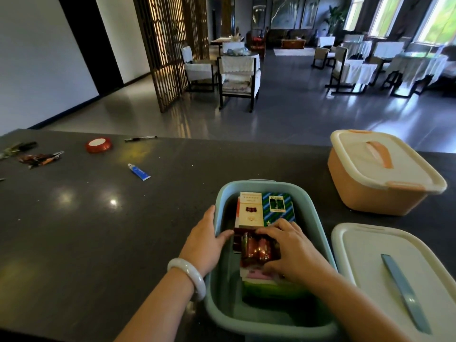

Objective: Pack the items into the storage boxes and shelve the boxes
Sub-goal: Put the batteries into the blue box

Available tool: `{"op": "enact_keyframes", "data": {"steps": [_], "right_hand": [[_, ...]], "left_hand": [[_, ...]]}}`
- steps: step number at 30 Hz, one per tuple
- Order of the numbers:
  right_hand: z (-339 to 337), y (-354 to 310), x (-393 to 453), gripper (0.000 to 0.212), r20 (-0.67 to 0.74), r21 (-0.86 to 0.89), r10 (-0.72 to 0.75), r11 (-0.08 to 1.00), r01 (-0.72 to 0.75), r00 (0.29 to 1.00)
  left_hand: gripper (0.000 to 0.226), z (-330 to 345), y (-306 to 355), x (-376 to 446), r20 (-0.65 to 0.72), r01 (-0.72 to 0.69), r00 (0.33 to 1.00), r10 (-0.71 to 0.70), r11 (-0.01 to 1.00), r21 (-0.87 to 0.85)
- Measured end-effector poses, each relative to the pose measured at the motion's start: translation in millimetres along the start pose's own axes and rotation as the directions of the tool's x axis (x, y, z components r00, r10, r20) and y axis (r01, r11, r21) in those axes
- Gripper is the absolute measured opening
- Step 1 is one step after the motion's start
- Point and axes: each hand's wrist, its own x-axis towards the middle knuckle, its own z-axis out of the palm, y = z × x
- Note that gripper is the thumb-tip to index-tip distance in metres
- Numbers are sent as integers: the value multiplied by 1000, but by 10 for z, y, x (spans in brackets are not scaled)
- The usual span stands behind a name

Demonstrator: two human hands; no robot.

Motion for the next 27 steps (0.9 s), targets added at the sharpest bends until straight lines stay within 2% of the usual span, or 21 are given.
{"op": "enact_keyframes", "data": {"steps": [7,27], "right_hand": [[-34,-13,-38,84,11,-87,-15,996,16,1000],[-6,30,-57,82,19,-10,35,999,-35,999]], "left_hand": [[76,-3,36,-8,-20,17,1000,-16,999,50],[77,-4,43,-16,-20,20,1000,-19,998,59]]}}
